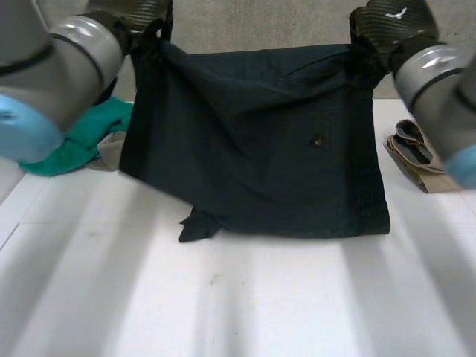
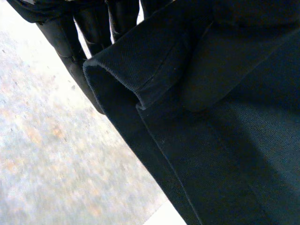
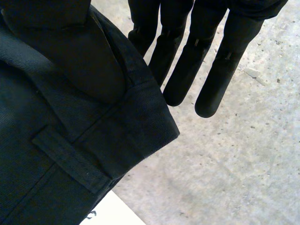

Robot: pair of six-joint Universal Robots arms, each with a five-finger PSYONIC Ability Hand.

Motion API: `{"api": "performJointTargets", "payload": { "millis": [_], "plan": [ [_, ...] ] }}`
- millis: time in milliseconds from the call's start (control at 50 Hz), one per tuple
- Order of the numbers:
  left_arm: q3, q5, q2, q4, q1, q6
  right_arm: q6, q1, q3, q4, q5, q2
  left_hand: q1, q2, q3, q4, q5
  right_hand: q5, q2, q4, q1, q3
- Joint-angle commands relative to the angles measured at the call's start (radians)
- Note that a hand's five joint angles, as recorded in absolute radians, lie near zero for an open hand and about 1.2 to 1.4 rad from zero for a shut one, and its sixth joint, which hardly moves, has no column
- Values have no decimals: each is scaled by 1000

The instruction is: Fold the laundry.

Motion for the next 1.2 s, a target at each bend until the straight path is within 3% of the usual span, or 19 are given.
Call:
{"api": "performJointTargets", "payload": {
  "millis": [20, 100, 160, 300, 520, 680, 820, 960, 1000, 1080, 1140, 1200],
  "plan": [
    [203, -6, -112, 340, 7, -60, 15, 25, -155, -320, 84, 128, 238, 200, 210, 202, 234, 215, 244, 197, 265, 208],
    [182, -50, -57, 544, 18, -150, 93, 18, -149, -504, 109, 104, 238, 200, 210, 202, 234, 215, 244, 197, 265, 208],
    [159, -64, -34, 583, 21, -183, 121, 21, -132, -573, 115, 84, 238, 200, 210, 202, 234, 215, 244, 197, 265, 208],
    [15, -30, 17, 508, 4, -164, 96, 23, -44, -560, 107, 62, 238, 200, 210, 202, 234, 215, 244, 197, 265, 208],
    [-574, -35, 110, 456, -31, -54, 85, 9, 250, -495, 9, 110, 238, 200, 210, 202, 234, 215, 244, 197, 265, 208],
    [-849, -13, 130, 436, -76, 47, -30, -6, 426, -305, -20, 134, 238, 200, 210, 202, 234, 215, 244, 197, 265, 208],
    [-951, -20, 228, 266, -103, 113, -210, -17, 566, -65, -22, 21, 238, 200, 210, 202, 234, 215, 244, 197, 265, 208],
    [-1050, -18, 356, -53, -95, 182, -497, -54, 753, 205, -45, -165, 238, 200, 210, 202, 234, 215, 244, 197, 265, 208],
    [-1102, 23, 382, -189, -109, 240, -656, -75, 837, 343, -49, -218, 238, 200, 210, 202, 234, 215, 244, 197, 265, 208],
    [-1134, 94, 383, -346, -155, 354, -807, -87, 887, 396, -98, -249, 238, 200, 210, 202, 234, 215, 244, 197, 265, 208],
    [-1081, 102, 379, -368, -177, 383, -788, -92, 870, 378, -118, -229, 238, 200, 210, 202, 234, 215, 244, 197, 265, 208],
    [-969, 57, 329, -292, -181, 369, -739, -88, 810, 362, -115, -183, 238, 200, 210, 202, 234, 215, 244, 197, 265, 208]
  ]
}}
